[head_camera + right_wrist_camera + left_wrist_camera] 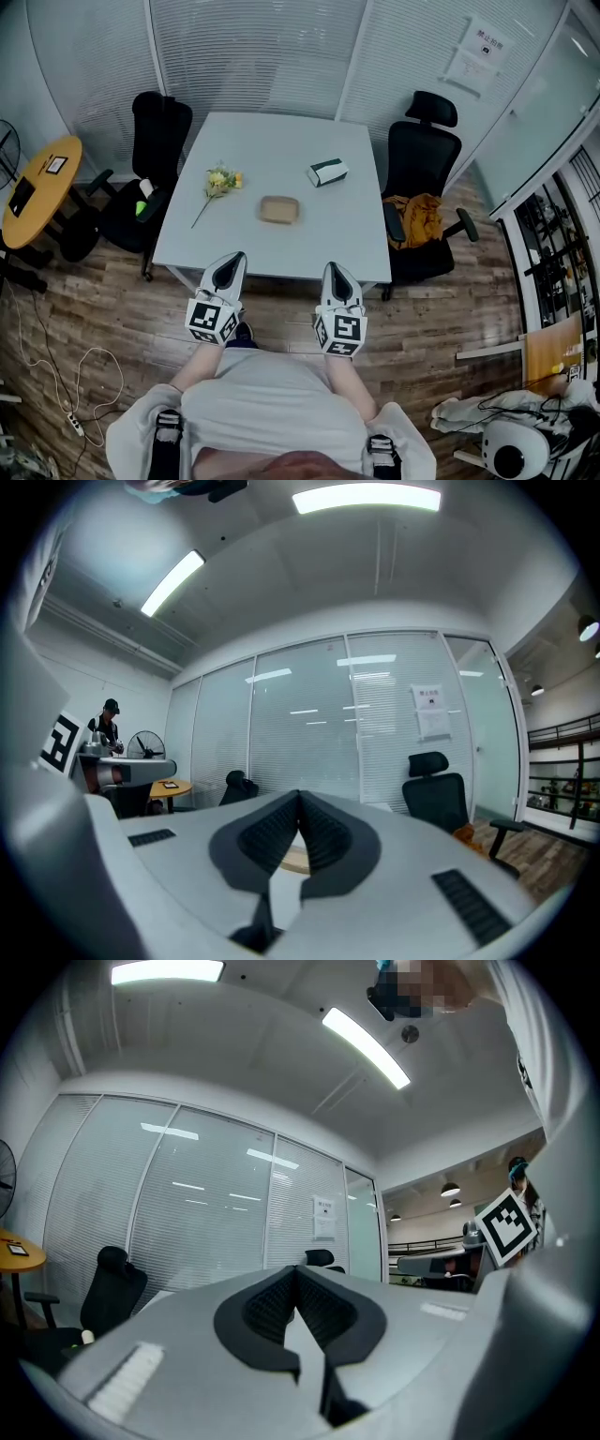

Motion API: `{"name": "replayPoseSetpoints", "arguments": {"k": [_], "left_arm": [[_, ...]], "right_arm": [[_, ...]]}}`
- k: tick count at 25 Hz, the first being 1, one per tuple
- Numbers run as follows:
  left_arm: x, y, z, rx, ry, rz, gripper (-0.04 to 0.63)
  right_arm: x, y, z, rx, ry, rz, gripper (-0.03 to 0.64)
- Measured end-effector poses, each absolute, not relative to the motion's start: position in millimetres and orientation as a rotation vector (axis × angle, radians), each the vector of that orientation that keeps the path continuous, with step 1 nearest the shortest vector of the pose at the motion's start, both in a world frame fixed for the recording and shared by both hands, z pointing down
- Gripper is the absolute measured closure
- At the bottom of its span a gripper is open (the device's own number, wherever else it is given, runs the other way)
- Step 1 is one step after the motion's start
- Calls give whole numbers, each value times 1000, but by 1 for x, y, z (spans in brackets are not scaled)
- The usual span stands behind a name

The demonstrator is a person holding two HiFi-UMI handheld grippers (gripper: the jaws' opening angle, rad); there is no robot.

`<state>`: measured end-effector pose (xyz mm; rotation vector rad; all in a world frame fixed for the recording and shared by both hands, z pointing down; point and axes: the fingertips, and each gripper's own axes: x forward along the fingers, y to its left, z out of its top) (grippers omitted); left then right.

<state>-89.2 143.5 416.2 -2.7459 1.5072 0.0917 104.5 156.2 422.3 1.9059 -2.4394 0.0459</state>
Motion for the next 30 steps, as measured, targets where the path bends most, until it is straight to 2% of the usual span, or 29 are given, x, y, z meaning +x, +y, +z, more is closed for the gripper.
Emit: {"name": "replayPoseSetpoints", "arguments": {"k": [8, 22, 30], "left_arm": [[-90, 78, 432, -2786, 1480, 101, 595], [-122, -101, 438, -2839, 1392, 100, 595], [-119, -145, 446, -2831, 1440, 73, 595]], "right_arm": [[100, 101, 434, 1922, -2410, 55, 608], [66, -64, 441, 1963, -2352, 52, 607], [63, -116, 444, 1916, -2391, 63, 607]]}}
